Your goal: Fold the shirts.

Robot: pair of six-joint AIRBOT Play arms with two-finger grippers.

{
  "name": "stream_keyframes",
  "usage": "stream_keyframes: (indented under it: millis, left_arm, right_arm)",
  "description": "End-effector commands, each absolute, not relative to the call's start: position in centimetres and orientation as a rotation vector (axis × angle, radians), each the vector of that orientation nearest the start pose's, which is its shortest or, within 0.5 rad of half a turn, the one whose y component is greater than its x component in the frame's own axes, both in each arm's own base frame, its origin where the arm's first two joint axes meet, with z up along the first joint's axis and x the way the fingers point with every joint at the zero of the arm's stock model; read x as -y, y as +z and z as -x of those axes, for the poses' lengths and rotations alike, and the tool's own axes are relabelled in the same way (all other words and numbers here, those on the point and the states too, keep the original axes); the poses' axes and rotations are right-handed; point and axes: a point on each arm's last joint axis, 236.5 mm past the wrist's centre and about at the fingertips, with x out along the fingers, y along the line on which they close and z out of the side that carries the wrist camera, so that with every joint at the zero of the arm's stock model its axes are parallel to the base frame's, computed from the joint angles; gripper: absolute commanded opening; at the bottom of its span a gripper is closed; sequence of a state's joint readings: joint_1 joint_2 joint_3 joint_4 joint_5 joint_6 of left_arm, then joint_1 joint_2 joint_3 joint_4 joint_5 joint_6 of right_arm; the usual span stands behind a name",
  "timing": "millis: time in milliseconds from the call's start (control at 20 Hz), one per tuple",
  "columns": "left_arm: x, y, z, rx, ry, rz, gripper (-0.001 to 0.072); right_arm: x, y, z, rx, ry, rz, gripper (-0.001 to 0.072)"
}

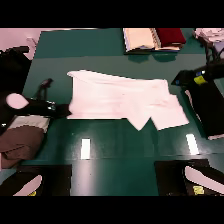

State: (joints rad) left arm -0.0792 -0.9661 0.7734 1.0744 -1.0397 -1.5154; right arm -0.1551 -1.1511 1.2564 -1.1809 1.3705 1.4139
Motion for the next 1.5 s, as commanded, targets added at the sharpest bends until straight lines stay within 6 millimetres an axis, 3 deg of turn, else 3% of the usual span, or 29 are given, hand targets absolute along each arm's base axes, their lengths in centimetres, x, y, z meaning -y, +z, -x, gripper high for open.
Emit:
stream_keyframes:
  millis: [0,100,200,450,600,750,850,900,1000,1150,1200,1300,1350,1400,1450]
  left_arm:
    - [6.3,2.3,-28.6,-1.227,-0.190,0.275,0.0022]
    - [5.7,2.2,-28.4,-1.240,-0.176,0.280,0.0022]
    - [6.2,2.5,-29.1,-1.209,-0.186,0.307,0.0022]
    - [7.2,3.0,-29.5,-1.188,-0.210,0.353,0.0022]
    - [7.3,2.9,-29.1,-1.207,-0.216,0.350,0.0022]
    - [7.4,2.7,-28.4,-1.233,-0.223,0.347,0.0023]
    - [7.3,2.8,-28.6,-1.226,-0.221,0.348,0.0022]
    - [7.3,2.8,-28.8,-1.219,-0.219,0.349,0.0023]
    - [7.2,2.9,-29.1,-1.205,-0.216,0.349,0.0022]
    - [7.2,3.0,-29.3,-1.194,-0.213,0.350,0.0023]
    - [7.2,3.0,-29.3,-1.197,-0.214,0.350,0.0022]
    - [7.2,2.9,-29.2,-1.201,-0.215,0.349,0.0022]
    - [7.2,2.9,-29.0,-1.207,-0.216,0.348,0.0022]
    - [7.3,2.8,-28.8,-1.217,-0.219,0.346,0.0023]
    - [7.3,2.8,-28.6,-1.227,-0.226,0.340,0.0022]
  right_arm:
    - [-2.8,5.3,-32.0,-1.277,0.205,-0.318,0.0450]
    - [-3.8,2.3,-29.7,-1.306,0.203,-0.330,0.0454]
    - [-5.2,0.0,-28.6,-1.320,0.222,-0.313,0.0455]
    - [-8.9,-3.9,-30.2,-1.320,0.285,-0.236,0.0455]
    - [-9.8,-6.1,-31.9,-1.307,0.281,-0.217,0.0446]
    - [-9.1,-6.4,-33.4,-1.260,0.249,-0.229,0.0302]
    - [-8.5,-5.3,-34.2,-1.230,0.237,-0.236,0.0021]
    - [-8.2,-4.4,-34.8,-1.206,0.233,-0.241,0.0017]
    - [-8.4,-0.3,-36.9,-1.105,0.249,-0.242,0.0017]
    - [-8.3,9.1,-41.7,-0.847,0.260,-0.206,0.0016]
    - [-7.6,11.4,-43.1,-0.790,0.247,-0.209,0.0017]
    - [-5.6,12.8,-45.3,-0.774,0.213,-0.224,0.0018]
    - [-4.5,12.4,-46.1,-0.795,0.195,-0.236,0.0030]
    - [-3.4,11.9,-46.9,-0.817,0.175,-0.251,0.0185]
    - [-2.3,11.3,-47.7,-0.841,0.160,-0.269,0.0426]
